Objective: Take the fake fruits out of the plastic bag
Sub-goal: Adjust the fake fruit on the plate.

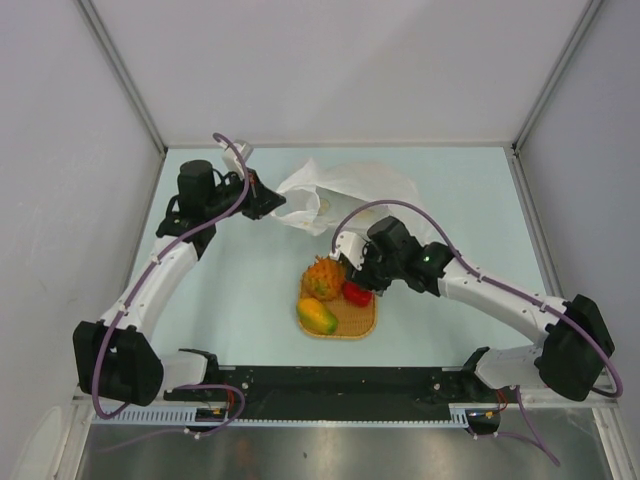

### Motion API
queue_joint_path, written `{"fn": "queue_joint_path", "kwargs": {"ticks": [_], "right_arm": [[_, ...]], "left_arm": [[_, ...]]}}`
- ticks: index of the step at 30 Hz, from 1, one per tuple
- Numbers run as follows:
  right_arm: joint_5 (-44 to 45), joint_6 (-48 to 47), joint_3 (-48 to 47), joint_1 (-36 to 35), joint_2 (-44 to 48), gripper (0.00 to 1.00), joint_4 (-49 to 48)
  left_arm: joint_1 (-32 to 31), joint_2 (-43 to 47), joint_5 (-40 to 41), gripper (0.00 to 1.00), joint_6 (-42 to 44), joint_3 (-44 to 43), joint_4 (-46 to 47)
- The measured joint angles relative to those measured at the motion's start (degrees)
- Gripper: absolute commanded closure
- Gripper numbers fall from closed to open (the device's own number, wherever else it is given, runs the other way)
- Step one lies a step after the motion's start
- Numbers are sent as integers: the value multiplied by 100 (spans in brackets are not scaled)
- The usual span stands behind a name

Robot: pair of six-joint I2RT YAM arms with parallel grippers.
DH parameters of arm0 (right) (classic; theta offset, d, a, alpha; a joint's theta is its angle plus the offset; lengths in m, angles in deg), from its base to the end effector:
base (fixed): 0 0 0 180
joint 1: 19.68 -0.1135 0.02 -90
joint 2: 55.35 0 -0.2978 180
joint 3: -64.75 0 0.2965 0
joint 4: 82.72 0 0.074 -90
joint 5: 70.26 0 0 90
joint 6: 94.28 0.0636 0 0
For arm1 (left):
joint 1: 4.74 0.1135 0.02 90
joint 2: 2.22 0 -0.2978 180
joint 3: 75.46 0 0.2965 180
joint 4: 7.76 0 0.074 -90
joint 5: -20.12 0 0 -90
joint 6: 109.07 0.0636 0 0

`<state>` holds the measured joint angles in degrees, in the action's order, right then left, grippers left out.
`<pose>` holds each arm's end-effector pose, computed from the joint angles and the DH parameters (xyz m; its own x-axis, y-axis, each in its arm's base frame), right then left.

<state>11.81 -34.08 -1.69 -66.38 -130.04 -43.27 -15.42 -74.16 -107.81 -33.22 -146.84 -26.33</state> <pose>0.2179 0.2440 0.2569 -0.0503 -0.7711 -0.6347 -0.9328 0.2633 -0.2459 0.3283 -0.1017 0.3530 -0.4875 -0.1043 -0.8669 0.6164 0.6621 -0.4263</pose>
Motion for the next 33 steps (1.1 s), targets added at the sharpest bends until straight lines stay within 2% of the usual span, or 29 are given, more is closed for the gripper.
{"fn": "queue_joint_path", "kwargs": {"ticks": [4,9,15,18,21,25,27,33], "right_arm": [[-22,96,-334,195,4,45,181],[-538,767,-811,1137,-107,56,236],[-1692,2153,-1200,2387,-1119,52,105],[-2129,2702,-1198,2826,-1582,57,59],[-2483,3051,-1202,2964,-1751,54,44],[-2756,3305,-1270,2859,-1759,36,26],[-2752,3436,-1311,2774,-1777,32,-20],[-2476,3915,-1432,2691,-2240,32,-372]], "left_arm": [[0,-2,-24,99,-42,0,0],[0,-46,-33,100,-52,-11,0],[9,-225,-44,100,-59,-136,-17],[11,-247,-42,100,-42,-186,-50],[11,-254,-39,100,-37,-199,-55],[11,-278,-37,100,-37,-199,-57],[11,-291,-39,100,-37,-199,-57],[11,-354,-42,100,-37,-199,-57]]}}
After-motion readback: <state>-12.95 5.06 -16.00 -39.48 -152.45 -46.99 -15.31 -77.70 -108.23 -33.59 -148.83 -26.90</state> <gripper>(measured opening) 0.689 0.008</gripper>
